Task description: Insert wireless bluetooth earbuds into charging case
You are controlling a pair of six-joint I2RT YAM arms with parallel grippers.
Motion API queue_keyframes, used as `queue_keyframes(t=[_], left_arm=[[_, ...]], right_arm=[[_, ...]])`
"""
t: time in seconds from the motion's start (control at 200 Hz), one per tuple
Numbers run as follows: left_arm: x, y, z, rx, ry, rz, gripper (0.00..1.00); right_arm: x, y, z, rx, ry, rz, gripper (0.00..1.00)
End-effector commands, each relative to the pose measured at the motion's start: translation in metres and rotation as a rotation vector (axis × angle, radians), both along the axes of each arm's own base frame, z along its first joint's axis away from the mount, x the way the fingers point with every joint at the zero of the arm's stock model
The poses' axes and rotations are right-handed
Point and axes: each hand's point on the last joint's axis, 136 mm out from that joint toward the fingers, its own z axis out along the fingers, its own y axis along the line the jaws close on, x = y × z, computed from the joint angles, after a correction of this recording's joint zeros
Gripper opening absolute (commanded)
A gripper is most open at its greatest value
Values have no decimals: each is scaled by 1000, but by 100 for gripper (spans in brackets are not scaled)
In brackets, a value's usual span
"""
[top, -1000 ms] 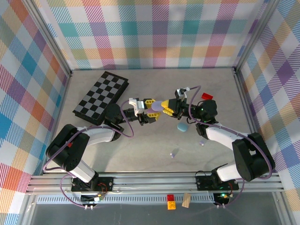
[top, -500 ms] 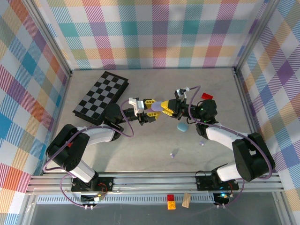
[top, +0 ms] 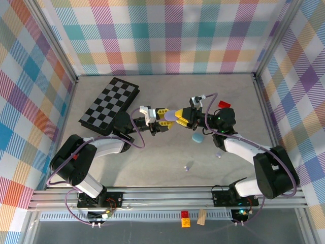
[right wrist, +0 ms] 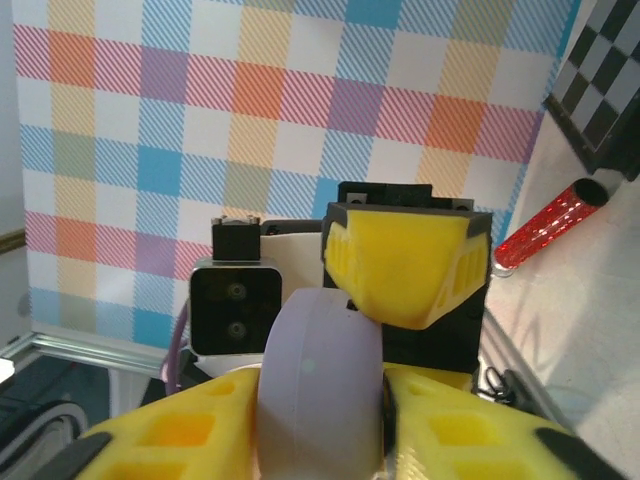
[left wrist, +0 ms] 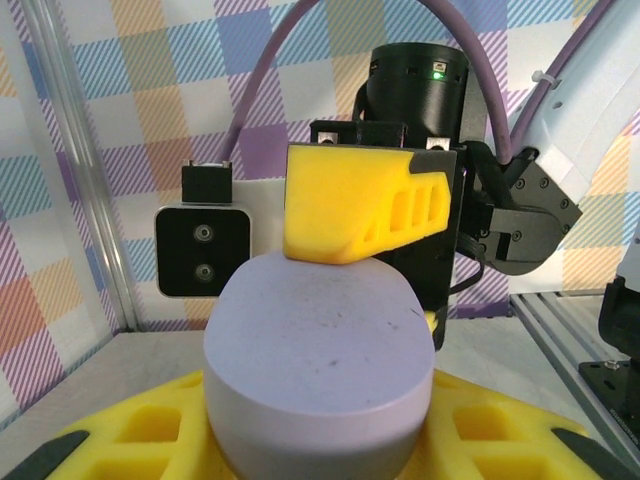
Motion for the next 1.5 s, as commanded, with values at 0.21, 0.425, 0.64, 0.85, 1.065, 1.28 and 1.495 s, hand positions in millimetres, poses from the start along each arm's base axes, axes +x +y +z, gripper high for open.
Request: queue_keyframes(t=[0.21,0.425,0.64,0.85,1.065,1.28,1.495], left_arm=[[-13,8,5,-7,-24,-30,35],[-20,11,-13,41,52,-41,35],[-38,12,-37,150,140,-103,35],[-50,13,-42,233,148,-120,36],[-54,12,-37,231,140,-134,36],[-57,11,-30,221,133,-147,36],[-59,11,-24,208,133,-153,36]], right_arm=[[-3,-23,-11,-386,-220,-134,71],[-20,-42,10,-630,-587,-146,81],[-50,-30,27,-752,-1062,-26,87],[-65,-1,4,-852,-1245,167,89],[-62,13,-12,-873,-1282,203,89],[-55,13,-21,-899,-1284,190,90],[-52,17,-26,-910,-1281,206,90]])
